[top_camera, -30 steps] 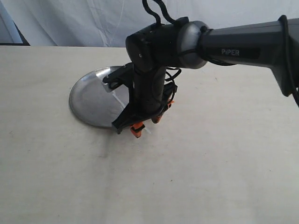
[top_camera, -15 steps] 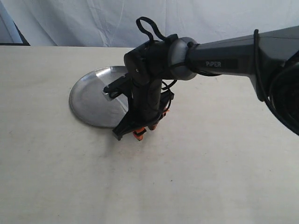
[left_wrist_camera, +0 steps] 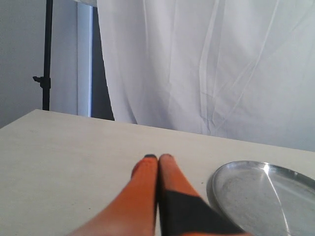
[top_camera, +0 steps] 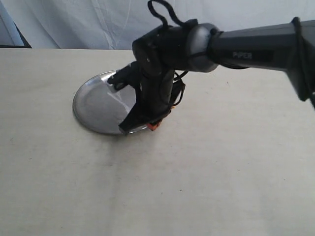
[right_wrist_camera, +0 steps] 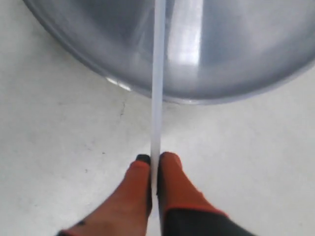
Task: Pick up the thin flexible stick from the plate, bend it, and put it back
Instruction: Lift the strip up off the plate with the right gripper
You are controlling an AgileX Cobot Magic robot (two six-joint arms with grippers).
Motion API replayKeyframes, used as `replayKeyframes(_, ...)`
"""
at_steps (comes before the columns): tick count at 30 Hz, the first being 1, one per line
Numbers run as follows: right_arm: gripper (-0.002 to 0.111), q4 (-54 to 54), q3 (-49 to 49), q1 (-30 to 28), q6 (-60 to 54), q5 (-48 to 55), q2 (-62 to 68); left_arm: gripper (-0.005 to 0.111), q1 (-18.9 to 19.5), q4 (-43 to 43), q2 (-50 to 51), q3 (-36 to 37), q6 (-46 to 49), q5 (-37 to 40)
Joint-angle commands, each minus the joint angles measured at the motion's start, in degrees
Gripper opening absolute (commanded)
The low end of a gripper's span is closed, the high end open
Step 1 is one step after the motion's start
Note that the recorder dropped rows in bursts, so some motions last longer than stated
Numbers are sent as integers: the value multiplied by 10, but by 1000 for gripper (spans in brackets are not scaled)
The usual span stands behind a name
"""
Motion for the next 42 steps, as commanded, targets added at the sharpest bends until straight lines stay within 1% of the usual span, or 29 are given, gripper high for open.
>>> replayKeyframes(1, -1, -11, -4, 0, -2, -11, -64, 0, 1, -1, -3, 2, 0, -5)
replayKeyframes(7, -1, -11, 6, 0, -2, -2, -129, 0, 1, -1, -3, 2, 0, -5)
replayKeyframes(10, -1, -11, 29, 0, -2, -5, -175, 0, 1, -1, -3, 2, 0, -5)
replayKeyframes(13, -1, 5, 76, 0, -2, -19, -229, 0, 1, -1, -3, 2, 0, -5)
replayKeyframes(19, -1, 49, 214, 0, -11, -70, -356, 0, 1, -1, -3, 2, 0, -5)
replayKeyframes(24, -1, 131, 313, 0, -50, -93, -451, 0, 1, -1, -3, 2, 0, -8)
replayKeyframes(26, -1, 177, 342, 0, -76, -101, -480, 0, 1, -1, -3, 2, 0, -39)
replayKeyframes(27, -1, 203, 355, 0, -90, -105, -493, 0, 1, -4, -3, 2, -1, -74)
replayKeyframes(28, -1, 227, 366, 0, -102, -107, -504, 0, 1, -21, -3, 2, -20, -118)
replayKeyframes(29, -1, 248, 372, 0, -114, -108, -512, 0, 1, -50, -3, 2, -68, -164)
replayKeyframes(31, -1, 300, 386, 0, -149, -108, -527, 0, 1, -129, -3, 2, -206, -248)
replayKeyframes(32, -1, 321, 389, 0, -163, -108, -532, 0, 1, -147, -3, 2, -266, -271)
replayKeyframes(34, -1, 365, 394, 0, -188, -108, -536, 0, 1, -144, -3, 2, -350, -270)
replayKeyframes(36, -1, 407, 397, 0, -215, -109, -539, 0, 1, -66, -3, -5, -414, -249)
replayKeyframes(38, -1, 459, 398, 0, -254, -101, -539, 0, 1, 81, -3, -11, -486, -240)
replayKeyframes(39, -1, 493, 398, 0, -285, -93, -537, 0, 1, 163, -3, -16, -551, -240)
replayKeyframes(40, -1, 530, 398, 0, -320, -82, -536, 0, 1, 235, -3, -21, -625, -253)
replayKeyframes(41, -1, 558, 398, 0, -348, -74, -536, 0, 1, 319, -3, -28, -671, -280)
replayKeyframes(42, -1, 588, 398, 0, -377, -69, -535, 0, 1, 388, 3, -36, -688, -316)
